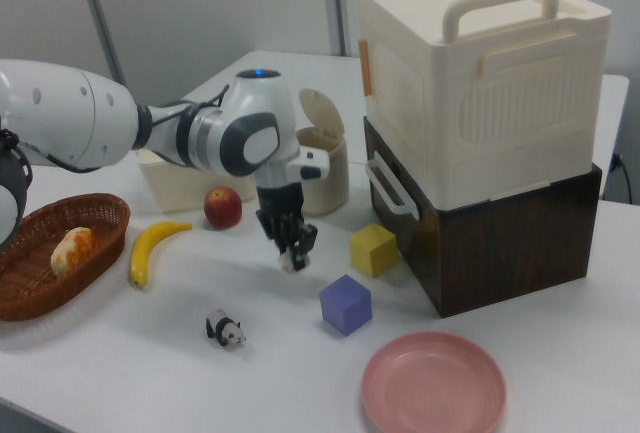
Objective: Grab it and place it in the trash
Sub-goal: 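Close the gripper on the white paper ball and lift it, then carry the paper ball over the open white trash bin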
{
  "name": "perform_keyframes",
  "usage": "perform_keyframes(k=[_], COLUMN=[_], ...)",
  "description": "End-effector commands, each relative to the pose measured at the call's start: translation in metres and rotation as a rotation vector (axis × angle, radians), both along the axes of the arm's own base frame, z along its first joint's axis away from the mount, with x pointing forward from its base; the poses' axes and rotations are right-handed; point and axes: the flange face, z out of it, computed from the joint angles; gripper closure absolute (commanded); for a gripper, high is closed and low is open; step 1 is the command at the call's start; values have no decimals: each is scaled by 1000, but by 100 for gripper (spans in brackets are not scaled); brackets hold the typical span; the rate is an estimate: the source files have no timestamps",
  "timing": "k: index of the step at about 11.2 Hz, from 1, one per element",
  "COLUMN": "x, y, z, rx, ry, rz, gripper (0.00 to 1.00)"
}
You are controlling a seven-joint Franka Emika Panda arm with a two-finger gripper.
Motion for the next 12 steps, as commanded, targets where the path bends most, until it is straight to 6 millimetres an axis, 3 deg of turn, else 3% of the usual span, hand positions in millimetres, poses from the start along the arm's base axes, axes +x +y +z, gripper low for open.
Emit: perform_keyframes(k=[1, 5, 8, 12], x=[33, 62, 93, 126], y=[0, 9, 34, 44], z=[71, 149, 145, 113], rx=[-23, -28, -22, -52], ry=[-157, -351, -541, -686], rz=[-23, -9, 35, 94], gripper=[67, 64, 65, 65])
